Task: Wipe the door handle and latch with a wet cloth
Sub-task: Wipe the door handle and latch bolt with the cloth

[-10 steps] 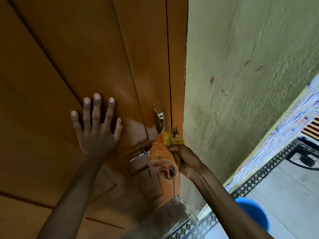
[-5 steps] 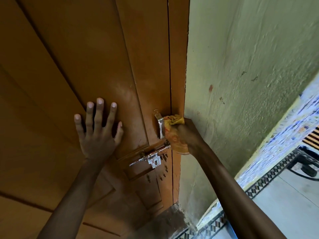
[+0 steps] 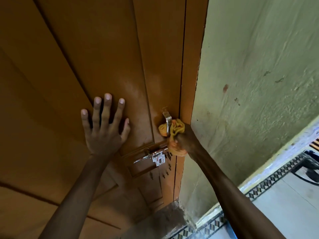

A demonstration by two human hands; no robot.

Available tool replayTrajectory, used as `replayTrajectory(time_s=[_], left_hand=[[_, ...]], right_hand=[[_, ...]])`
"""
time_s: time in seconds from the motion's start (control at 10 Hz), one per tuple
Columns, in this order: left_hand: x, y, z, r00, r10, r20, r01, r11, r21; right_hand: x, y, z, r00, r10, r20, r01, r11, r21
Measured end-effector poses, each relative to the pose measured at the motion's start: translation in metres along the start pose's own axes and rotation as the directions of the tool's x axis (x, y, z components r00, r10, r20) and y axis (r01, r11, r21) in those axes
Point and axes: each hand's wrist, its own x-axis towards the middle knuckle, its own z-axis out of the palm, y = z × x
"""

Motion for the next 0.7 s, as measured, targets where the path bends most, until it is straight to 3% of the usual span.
replayTrajectory(time_s=[0.1, 0.2, 0.3, 0.4, 0.5, 0.6, 0.7], left_hand=[[0.0, -0.001, 0.001, 1.0, 0.011, 0.0, -0.011, 1.0, 0.017], [0.0, -0.001, 0.001, 1.0, 0.012, 0.002, -0.012, 1.0, 0.024], [0.0, -0.002, 0.001, 1.0, 0.013, 0.007, -0.013, 1.0, 0.016], [0.001, -0.002, 0.002, 1.0, 0.011, 0.008, -0.011, 1.0, 0.018], [0.0, -0.001, 0.002, 1.0, 0.007, -0.003, -0.006, 1.0, 0.015], [0.0, -0.001, 0.002, 1.0, 0.007, -0.004, -0.007, 1.0, 0.013], [0.0, -0.001, 0.001, 1.0, 0.008, -0.006, -0.008, 1.0, 0.011]], right_hand=[[0.006, 0.012, 0.007, 0.986, -0.112, -0.12, 0.069, 0.948, -0.311], [0.006, 0.012, 0.008, 0.954, -0.252, -0.163, 0.085, 0.747, -0.659], [0.009, 0.008, 0.003, 0.917, -0.377, -0.134, 0.067, 0.476, -0.877], [0.012, 0.007, 0.003, 0.885, -0.43, -0.176, 0.061, 0.482, -0.874], [0.006, -0.003, 0.005, 0.98, 0.014, -0.198, -0.055, 0.978, -0.201], [0.007, 0.008, -0.002, 0.995, 0.075, -0.061, -0.076, 0.997, -0.006], [0.006, 0.015, -0.007, 1.0, -0.021, -0.021, 0.014, 0.95, -0.311]])
